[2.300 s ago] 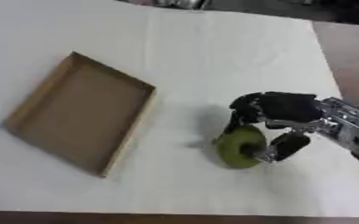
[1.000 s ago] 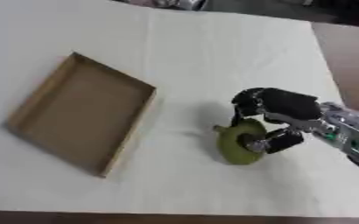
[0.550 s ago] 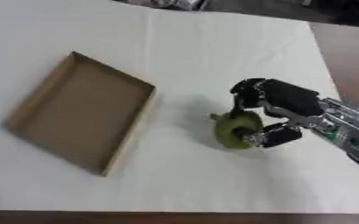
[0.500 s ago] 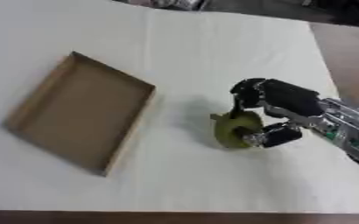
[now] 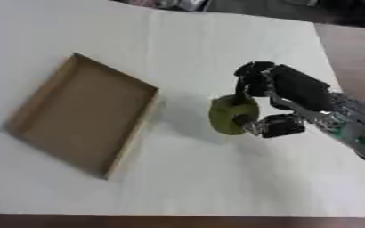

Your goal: Pick up objects on the table and place them in the box.

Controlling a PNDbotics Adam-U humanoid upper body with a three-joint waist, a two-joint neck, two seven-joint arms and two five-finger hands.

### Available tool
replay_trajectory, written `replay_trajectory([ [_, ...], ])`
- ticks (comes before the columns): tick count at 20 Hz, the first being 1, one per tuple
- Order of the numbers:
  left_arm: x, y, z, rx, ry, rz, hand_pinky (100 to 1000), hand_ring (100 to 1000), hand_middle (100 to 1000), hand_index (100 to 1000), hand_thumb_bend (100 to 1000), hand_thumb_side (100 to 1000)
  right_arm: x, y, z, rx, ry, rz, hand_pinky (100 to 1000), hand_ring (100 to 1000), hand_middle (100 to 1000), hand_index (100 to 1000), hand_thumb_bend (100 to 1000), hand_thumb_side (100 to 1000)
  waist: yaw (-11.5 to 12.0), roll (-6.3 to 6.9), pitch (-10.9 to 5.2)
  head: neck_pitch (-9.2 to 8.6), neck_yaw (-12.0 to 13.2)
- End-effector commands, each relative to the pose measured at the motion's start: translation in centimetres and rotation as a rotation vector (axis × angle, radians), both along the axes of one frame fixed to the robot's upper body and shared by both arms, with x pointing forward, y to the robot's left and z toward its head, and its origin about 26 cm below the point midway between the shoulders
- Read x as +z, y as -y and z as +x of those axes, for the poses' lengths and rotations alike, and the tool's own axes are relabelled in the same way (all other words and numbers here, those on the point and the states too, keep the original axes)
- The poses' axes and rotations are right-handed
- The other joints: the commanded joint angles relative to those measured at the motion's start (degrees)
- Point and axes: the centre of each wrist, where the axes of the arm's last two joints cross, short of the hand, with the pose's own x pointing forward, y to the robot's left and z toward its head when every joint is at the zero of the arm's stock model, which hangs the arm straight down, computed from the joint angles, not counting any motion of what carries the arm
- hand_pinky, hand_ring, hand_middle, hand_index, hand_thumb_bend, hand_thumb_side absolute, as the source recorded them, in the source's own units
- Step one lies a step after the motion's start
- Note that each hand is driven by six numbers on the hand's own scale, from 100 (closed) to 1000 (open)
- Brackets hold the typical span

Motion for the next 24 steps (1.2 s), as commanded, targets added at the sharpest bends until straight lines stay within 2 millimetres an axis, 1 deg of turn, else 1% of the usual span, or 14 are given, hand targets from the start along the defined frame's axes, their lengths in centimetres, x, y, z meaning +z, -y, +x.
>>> replay_trajectory([
  [1,1.2,-0.2,-0.5,0.012,0.027,0.037,704,733,691,819,100,620,2.2,-0.4,0.1,0.015,0.082,0.007,746,564,472,578,100,178,0.0,0.36,-1.03,-0.38,0.4],
  [4,1.1,-0.2,-0.5,0.014,0.027,0.035,704,733,691,819,100,620,3.1,-1.7,0.6,0.04,0.122,0.023,744,570,471,579,100,139,-0.1,0.36,-1.09,-0.2,0.3],
  [5,1.1,-0.2,-0.5,0.013,0.027,0.035,704,733,691,819,100,620,3.5,-2.3,0.7,0.053,0.136,0.029,743,573,473,580,100,177,-0.1,0.35,-1.13,-0.15,0.3],
  [6,1.1,-0.2,-0.5,0.014,0.026,0.035,703,733,691,819,100,620,3.9,-3.0,0.9,0.067,0.151,0.033,742,576,471,581,100,110,-0.1,0.36,-1.18,-0.15,0.3],
  [7,1.1,-0.2,-0.5,0.015,0.025,0.034,703,733,691,819,100,620,4.3,-3.6,1.1,0.077,0.165,0.039,741,577,471,581,100,100,-0.1,0.37,-1.22,-0.15,0.3],
  [14,0.9,-0.3,-0.6,0.021,0.02,0.031,703,733,690,819,100,620,6.7,-7.6,2.4,0.156,0.236,0.076,738,591,475,586,100,100,-0.3,0.48,-1.45,0.04,0.6],
  [16,0.9,-0.3,-0.6,0.022,0.019,0.03,702,732,689,819,100,620,7.2,-8.6,2.7,0.172,0.241,0.088,739,592,477,587,100,100,-0.4,0.5,-1.52,0.12,0.6],
  [20,0.8,-0.3,-0.6,0.024,0.018,0.027,702,731,688,819,100,620,8.1,-11.3,3.4,0.214,0.242,0.129,737,599,479,584,100,100,-0.3,0.61,-1.64,0.15,0.6],
  [24,0.8,-0.3,-0.6,0.024,0.015,0.023,702,730,687,819,100,621,8.9,-13.2,3.6,0.238,0.233,0.164,736,595,482,585,100,100,-0.3,0.63,-1.72,0.24,0.6],
])
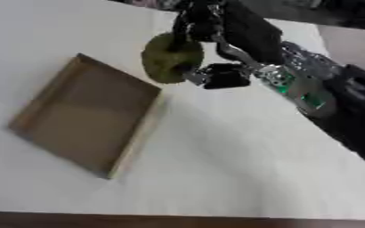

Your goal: Pick up objects on the table and place them in the box.

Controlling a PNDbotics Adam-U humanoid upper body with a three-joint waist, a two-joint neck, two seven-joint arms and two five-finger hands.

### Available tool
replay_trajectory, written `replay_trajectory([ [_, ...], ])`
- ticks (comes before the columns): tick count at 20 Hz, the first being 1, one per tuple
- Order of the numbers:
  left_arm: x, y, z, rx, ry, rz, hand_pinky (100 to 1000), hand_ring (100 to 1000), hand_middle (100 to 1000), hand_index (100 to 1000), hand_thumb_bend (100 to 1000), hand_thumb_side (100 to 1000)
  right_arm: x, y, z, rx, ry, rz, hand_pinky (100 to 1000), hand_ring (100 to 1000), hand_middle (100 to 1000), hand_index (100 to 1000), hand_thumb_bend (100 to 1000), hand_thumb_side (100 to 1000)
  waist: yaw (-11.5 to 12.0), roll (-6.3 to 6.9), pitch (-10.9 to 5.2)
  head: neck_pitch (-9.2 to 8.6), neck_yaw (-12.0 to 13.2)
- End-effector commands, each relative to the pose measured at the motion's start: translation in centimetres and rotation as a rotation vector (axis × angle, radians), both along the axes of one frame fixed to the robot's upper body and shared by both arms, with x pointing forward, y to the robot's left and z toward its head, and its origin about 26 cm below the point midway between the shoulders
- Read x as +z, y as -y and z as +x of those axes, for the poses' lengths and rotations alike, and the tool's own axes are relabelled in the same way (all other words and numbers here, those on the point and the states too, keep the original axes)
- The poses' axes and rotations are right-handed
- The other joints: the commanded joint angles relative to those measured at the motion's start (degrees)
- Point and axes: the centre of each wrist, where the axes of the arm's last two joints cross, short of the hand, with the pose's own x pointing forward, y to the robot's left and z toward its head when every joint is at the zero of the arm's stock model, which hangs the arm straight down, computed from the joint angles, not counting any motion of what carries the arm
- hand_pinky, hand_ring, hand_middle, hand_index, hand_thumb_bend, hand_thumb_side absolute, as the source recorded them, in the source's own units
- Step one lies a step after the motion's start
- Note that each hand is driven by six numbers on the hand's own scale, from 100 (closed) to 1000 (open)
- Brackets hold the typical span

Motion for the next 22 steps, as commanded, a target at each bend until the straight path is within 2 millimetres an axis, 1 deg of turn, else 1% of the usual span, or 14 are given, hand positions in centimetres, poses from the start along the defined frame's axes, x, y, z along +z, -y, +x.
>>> replay_trajectory([
  [1,1.0,-0.1,-0.4,0.011,0.024,0.03,702,729,686,818,100,620,1.5,-1.2,0.1,0.015,0.009,0.031,739,594,487,585,100,100,0.0,0.62,-1.4,0.18,0.1],
  [4,1.0,-0.1,-0.4,0.01,0.024,0.028,702,728,685,818,100,620,1.4,-3.1,0.3,0.024,-0.039,0.039,745,589,492,583,100,115,0.3,0.74,-1.43,0.0,0.0],
  [5,0.9,-0.1,-0.4,0.01,0.023,0.027,701,728,685,818,100,621,1.2,-3.7,0.3,0.023,-0.061,0.037,750,582,496,579,100,196,0.4,0.76,-1.41,-0.01,0.0],
  [6,0.9,-0.1,-0.4,0.009,0.023,0.025,701,728,685,818,100,621,1.0,-4.3,0.4,0.018,-0.086,0.033,755,584,504,579,100,234,0.5,0.77,-1.38,-0.02,-0.1],
  [8,0.9,0.0,-0.3,0.005,0.025,0.021,701,727,684,819,100,621,0.7,-5.6,0.2,0.019,-0.131,0.023,757,581,509,576,100,266,0.7,0.78,-1.28,-0.15,-0.2],
  [9,1.0,0.0,-0.3,0.004,0.025,0.02,701,727,684,818,100,621,0.6,-6.1,0.1,0.023,-0.149,0.018,761,577,514,572,100,324,0.8,0.79,-1.24,-0.19,-0.3],
  [13,0.9,0.0,-0.3,0.001,0.026,0.016,701,726,683,819,100,622,-0.4,-8.1,-0.2,0.034,-0.238,0.003,767,570,519,567,100,329,1.4,0.77,-1.1,0.0,-1.2],
  [16,0.9,0.1,-0.3,0.0,0.026,0.014,701,726,682,819,100,621,-1.1,-9.1,-0.3,0.043,-0.272,-0.012,770,573,526,565,100,319,1.8,0.81,-1.0,0.0,-1.3],
  [19,0.9,0.1,-0.3,-0.002,0.028,0.013,700,726,681,818,100,621,-2.0,-9.8,-0.1,0.028,-0.305,-0.046,773,576,533,564,100,305,2.1,0.88,-0.91,0.03,-1.3],
  [22,0.9,0.1,-0.3,-0.003,0.029,0.01,700,726,681,818,100,621,-3.0,-9.9,0.3,-0.002,-0.329,-0.06,774,578,538,565,100,300,2.3,0.9,-0.79,-0.02,-1.6],
])
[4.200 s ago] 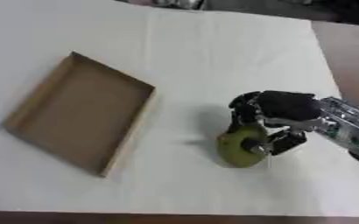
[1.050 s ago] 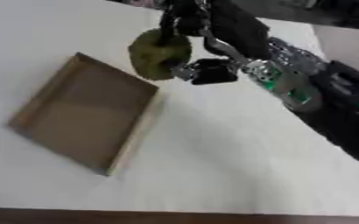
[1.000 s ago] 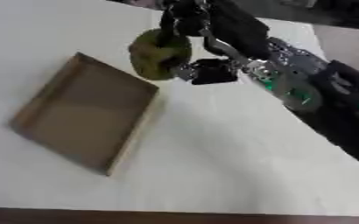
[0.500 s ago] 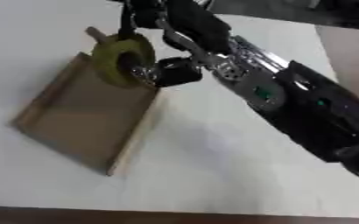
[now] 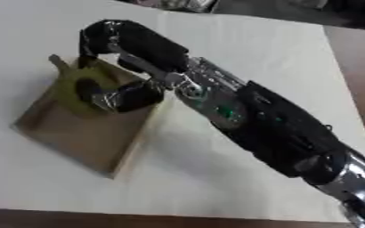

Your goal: Pick up objects on the table and place them in the box.

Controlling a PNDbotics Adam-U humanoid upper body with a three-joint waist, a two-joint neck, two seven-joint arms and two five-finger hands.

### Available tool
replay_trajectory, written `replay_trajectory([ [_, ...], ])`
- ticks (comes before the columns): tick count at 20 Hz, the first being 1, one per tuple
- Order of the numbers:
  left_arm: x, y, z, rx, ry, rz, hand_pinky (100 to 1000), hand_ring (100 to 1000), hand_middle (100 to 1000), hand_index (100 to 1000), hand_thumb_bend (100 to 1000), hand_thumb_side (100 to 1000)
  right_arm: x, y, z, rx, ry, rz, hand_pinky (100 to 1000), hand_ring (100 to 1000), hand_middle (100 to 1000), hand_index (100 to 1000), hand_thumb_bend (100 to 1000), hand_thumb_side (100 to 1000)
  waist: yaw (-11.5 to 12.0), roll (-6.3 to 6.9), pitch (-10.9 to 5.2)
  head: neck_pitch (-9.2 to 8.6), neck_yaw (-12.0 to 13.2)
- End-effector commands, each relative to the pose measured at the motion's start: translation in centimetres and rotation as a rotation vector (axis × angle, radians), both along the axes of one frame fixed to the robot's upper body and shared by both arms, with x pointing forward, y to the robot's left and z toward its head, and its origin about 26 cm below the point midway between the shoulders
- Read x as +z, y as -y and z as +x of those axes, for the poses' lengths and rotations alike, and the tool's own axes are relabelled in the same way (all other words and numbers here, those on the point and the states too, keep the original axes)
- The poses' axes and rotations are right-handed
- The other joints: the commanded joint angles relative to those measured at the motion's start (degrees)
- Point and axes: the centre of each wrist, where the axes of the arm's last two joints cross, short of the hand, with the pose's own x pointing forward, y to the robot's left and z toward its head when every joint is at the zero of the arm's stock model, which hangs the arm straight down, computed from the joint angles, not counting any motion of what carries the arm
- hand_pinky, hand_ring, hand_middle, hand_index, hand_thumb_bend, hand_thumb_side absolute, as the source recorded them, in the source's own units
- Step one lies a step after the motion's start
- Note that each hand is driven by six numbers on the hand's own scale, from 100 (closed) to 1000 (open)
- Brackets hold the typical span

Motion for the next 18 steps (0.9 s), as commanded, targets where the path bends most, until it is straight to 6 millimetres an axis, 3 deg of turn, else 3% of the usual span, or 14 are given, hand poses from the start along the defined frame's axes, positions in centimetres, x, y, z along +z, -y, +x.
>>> replay_trajectory([
  [1,1.0,0.0,-0.3,0.0,0.029,0.022,701,726,681,818,100,621,0.1,0.0,0.4,-0.026,0.006,-0.012,774,578,538,564,100,297,0.1,0.78,-0.85,-0.05,-0.4],
  [12,0.8,0.0,-0.3,0.0,0.028,0.015,701,727,682,819,100,622,-2.9,0.5,1.6,-0.157,0.012,-0.087,781,612,572,602,100,241,0.3,0.98,-0.49,-0.63,-0.3],
  [18,0.8,0.0,-0.3,0.001,0.027,0.014,701,727,682,819,100,622,-3.3,0.8,1.9,-0.208,0.041,-0.143,802,691,709,743,100,199,0.2,1.02,-0.42,-0.7,-0.2],
])
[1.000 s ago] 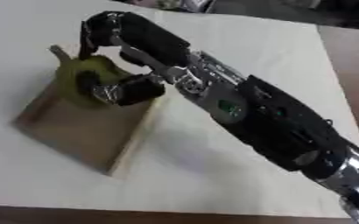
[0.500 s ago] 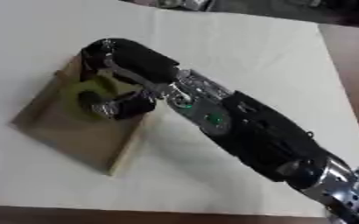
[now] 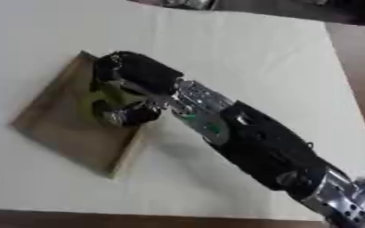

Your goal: Pick up objects on the table and place them in the box.

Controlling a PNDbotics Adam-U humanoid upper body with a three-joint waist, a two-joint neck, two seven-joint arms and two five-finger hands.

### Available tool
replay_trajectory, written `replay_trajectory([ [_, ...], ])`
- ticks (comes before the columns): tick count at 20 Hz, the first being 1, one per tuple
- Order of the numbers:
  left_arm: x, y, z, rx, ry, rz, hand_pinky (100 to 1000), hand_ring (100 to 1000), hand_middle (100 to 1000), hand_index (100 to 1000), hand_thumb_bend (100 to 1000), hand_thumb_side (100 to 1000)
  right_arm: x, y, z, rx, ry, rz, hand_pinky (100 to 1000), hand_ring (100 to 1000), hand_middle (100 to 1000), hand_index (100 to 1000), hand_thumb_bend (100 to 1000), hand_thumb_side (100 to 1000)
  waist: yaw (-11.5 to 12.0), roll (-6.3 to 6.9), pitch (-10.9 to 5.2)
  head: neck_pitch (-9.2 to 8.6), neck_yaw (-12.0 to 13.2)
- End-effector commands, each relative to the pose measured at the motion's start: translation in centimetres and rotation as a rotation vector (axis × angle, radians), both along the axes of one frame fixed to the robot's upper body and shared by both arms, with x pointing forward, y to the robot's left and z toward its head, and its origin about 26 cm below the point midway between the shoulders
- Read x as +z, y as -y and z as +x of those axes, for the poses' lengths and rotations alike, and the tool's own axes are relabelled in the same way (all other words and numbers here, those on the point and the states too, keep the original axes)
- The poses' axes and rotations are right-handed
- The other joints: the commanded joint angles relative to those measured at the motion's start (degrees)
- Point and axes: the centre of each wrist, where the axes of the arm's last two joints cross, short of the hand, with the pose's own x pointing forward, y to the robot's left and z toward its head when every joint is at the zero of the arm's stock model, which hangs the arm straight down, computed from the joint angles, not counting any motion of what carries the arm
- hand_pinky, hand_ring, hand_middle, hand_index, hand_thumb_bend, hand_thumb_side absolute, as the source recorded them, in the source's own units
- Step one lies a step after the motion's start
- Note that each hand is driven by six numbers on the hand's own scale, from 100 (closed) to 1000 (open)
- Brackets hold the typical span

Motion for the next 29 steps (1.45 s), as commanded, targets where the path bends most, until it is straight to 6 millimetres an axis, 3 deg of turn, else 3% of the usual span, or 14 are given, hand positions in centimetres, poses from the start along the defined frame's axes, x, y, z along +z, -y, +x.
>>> replay_trajectory([
  [1,0.9,-0.1,-0.4,0.002,0.026,0.022,700,727,682,819,100,622,0.8,0.5,0.4,-0.043,0.041,-0.033,818,709,737,778,100,199,0.0,0.81,-0.99,-0.58,0.1],
  [6,0.8,-0.1,-0.4,0.006,0.025,0.019,699,727,682,819,100,622,1.0,1.3,0.5,-0.062,0.099,-0.054,861,778,826,849,100,164,-0.2,0.95,-0.89,-0.48,0.3],
  [7,0.8,-0.1,-0.4,0.007,0.025,0.019,699,727,682,819,100,622,1.2,1.5,0.5,-0.065,0.118,-0.052,861,799,844,868,100,392,-0.3,0.97,-0.9,-0.48,0.4],
  [8,0.8,-0.1,-0.4,0.008,0.025,0.019,699,727,682,819,100,622,1.4,1.8,0.6,-0.07,0.14,-0.048,858,799,838,867,100,399,-0.4,1.0,-0.9,-0.49,0.5],
  [11,0.8,-0.2,-0.5,0.011,0.024,0.018,699,727,682,819,100,622,2.1,2.4,0.6,-0.09,0.191,-0.032,857,795,835,865,100,358,-0.5,1.05,-0.89,-0.5,0.7],
  [17,0.5,-0.3,-0.6,0.022,0.018,0.014,699,727,682,819,100,622,6.0,3.9,-0.4,-0.1,0.283,0.123,839,776,829,854,100,100,-1.2,1.4,-1.16,-0.45,1.8],
  [23,0.3,-0.5,-0.8,0.034,0.013,0.007,699,728,682,819,100,622,10.3,7.0,-1.7,-0.164,0.38,0.335,835,751,805,825,100,100,-1.9,1.9,-1.47,-0.41,2.7],
  [25,0.1,-0.5,-0.8,0.038,0.011,0.003,699,728,682,819,100,622,11.6,8.2,-2.1,-0.218,0.422,0.418,832,749,757,799,100,100,-2.2,2.2,-1.47,-0.29,2.7],
  [29,-0.4,-0.5,-0.9,0.045,0.003,-0.014,699,728,683,820,100,623,14.7,9.0,-3.7,-0.3,0.568,0.563,836,756,755,784,100,100,-2.9,3.37,-0.94,-0.63,3.2],
])
